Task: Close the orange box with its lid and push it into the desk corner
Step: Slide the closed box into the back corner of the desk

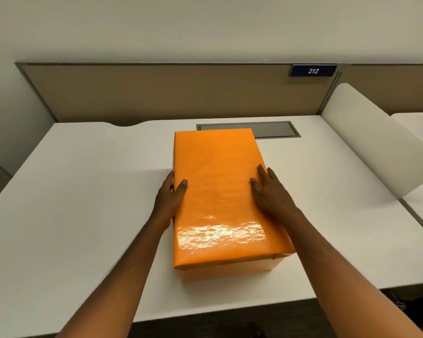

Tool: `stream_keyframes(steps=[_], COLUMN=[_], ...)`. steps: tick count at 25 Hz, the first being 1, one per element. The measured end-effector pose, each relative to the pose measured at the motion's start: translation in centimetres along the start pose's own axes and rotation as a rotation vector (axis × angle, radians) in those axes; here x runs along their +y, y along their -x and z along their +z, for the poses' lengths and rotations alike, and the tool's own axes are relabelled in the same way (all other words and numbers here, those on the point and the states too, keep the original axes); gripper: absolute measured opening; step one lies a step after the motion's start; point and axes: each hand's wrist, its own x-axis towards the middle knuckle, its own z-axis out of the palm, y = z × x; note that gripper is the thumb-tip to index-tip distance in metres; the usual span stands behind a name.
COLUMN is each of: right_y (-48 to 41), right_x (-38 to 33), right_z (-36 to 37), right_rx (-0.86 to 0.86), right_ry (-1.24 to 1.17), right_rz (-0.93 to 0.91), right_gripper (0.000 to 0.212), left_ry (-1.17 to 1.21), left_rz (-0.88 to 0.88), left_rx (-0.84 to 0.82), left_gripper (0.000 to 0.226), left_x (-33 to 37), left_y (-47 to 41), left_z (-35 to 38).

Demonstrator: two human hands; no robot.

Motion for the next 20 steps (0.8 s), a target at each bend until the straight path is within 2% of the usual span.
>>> stream_keyframes(steps=[12,20], right_y=[-0.8,-1.0], right_x=[0.5,0.8], right_z=[1.8,2.1], right_rx=[0.066,0.029], right_ry=[0.05,0.023], right_rz=[0.017,0.03], right_gripper=[0.063,0.063], left_ry=[0.014,-0.057], left_rz=[0.011,0.1], left_rx=[0.004,0.112], left_gripper=[0.058,0.059], left_x=[-0.7,-1.2], left_y=[-1.0,-0.8], left_z=[1.1,1.6])
